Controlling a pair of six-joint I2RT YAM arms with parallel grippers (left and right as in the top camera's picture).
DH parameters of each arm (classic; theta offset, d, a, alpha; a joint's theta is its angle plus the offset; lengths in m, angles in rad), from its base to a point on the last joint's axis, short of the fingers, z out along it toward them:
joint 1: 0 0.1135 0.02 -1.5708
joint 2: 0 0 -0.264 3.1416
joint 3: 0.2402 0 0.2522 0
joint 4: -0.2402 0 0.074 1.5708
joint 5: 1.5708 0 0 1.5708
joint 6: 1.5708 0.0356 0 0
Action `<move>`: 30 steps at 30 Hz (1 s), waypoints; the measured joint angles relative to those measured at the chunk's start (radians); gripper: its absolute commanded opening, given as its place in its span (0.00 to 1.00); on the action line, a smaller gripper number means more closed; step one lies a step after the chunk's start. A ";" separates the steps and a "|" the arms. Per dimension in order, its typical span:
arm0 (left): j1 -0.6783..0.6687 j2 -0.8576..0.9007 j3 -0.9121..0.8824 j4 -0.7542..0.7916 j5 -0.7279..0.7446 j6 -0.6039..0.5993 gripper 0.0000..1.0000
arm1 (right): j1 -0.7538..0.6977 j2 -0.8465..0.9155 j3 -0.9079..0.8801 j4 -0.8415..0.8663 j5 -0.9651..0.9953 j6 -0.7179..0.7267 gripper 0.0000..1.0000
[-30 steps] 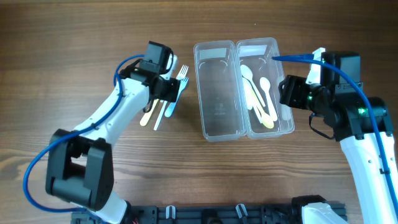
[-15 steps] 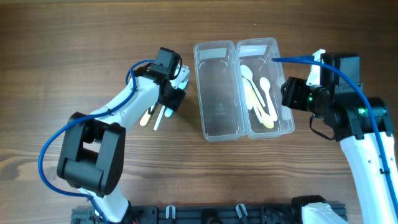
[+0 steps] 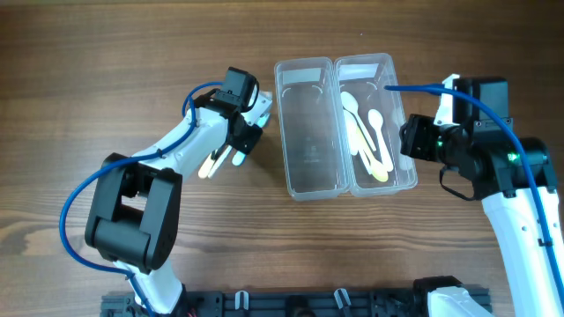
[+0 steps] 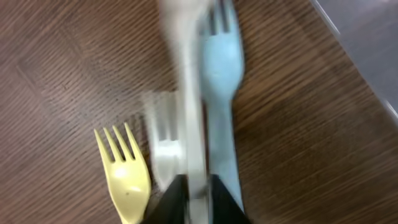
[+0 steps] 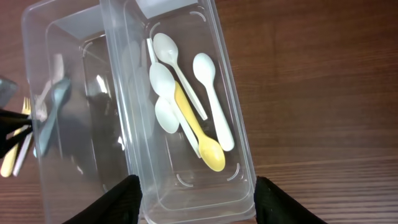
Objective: Pack container
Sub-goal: 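Place the white fork into the left container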
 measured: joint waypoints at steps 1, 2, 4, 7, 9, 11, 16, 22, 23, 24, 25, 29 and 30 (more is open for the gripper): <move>0.000 0.000 0.000 -0.001 0.000 0.004 0.04 | 0.000 0.000 0.000 -0.002 0.000 0.000 0.57; 0.000 0.000 0.000 -0.004 0.000 0.006 0.04 | 0.000 0.000 0.000 -0.004 0.000 0.000 0.56; 0.000 0.000 0.000 -0.023 0.000 0.007 0.04 | 0.000 0.000 0.000 -0.005 0.000 0.000 0.56; 0.000 0.000 0.000 -0.051 -0.013 0.006 0.04 | 0.000 0.000 0.000 -0.006 0.000 0.000 0.56; 0.000 -0.001 0.004 -0.073 -0.027 0.005 0.04 | 0.000 0.000 0.000 -0.006 0.000 0.000 0.55; 0.000 -0.010 0.011 -0.103 -0.040 -0.001 0.04 | 0.000 0.000 0.000 -0.006 0.000 -0.003 0.55; 0.000 -0.103 0.053 -0.193 -0.057 -0.048 0.04 | 0.000 0.000 0.000 -0.006 0.000 -0.008 0.55; -0.027 -0.303 0.116 -0.241 0.019 -0.144 0.04 | 0.000 0.000 0.000 -0.006 0.000 -0.011 0.54; -0.045 -0.332 0.119 -0.241 0.043 -0.169 0.04 | 0.000 0.000 0.000 -0.006 0.000 -0.012 0.54; -0.068 -0.352 0.122 -0.241 0.065 -0.201 0.04 | 0.000 0.000 0.000 -0.006 0.000 -0.013 0.55; -0.093 -0.364 0.125 -0.239 0.081 -0.238 0.04 | 0.000 0.000 0.000 -0.005 0.000 -0.015 0.55; -0.196 -0.352 0.126 -0.199 0.118 -0.452 0.04 | 0.000 0.000 0.000 -0.005 0.000 -0.019 0.56; -0.224 -0.343 0.126 -0.188 0.124 -0.515 0.08 | 0.000 0.000 0.000 -0.005 0.000 -0.019 0.56</move>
